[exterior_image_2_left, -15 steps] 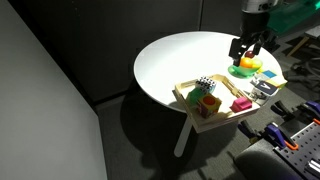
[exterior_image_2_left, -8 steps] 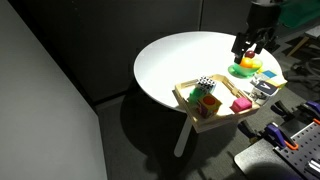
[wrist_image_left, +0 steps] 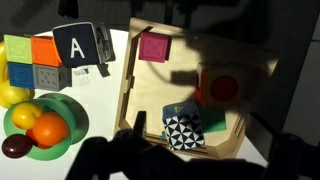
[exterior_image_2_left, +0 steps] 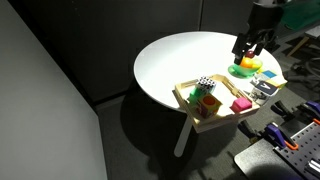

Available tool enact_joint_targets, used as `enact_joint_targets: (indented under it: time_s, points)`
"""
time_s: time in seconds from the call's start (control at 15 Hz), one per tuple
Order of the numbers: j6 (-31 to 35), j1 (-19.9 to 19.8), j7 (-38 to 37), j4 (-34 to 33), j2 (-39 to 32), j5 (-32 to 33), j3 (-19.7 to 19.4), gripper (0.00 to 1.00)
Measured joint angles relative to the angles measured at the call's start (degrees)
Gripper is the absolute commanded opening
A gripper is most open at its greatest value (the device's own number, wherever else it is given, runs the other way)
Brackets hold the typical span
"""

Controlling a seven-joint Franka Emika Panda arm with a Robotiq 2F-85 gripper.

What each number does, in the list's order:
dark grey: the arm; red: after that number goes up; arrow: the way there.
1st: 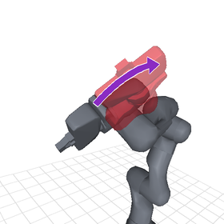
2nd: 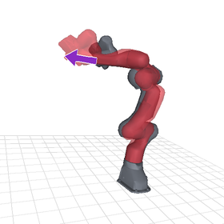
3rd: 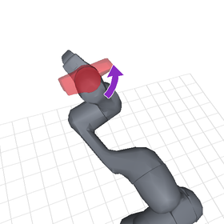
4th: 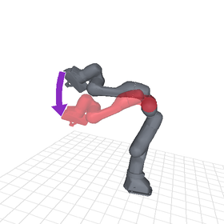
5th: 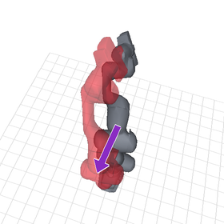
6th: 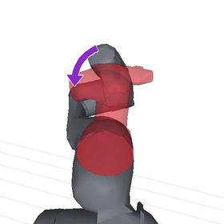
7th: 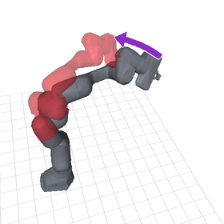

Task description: Move one black and white soft block from the table to the tray

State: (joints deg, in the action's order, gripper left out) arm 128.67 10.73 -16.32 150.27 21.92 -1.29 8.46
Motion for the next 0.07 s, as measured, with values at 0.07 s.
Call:
enact_joint_targets:
  time_s: [0.07]
  points:
    - [0.0, 0.0, 0.0, 0.0, 0.0, 0.0, 0.0, 1.0]
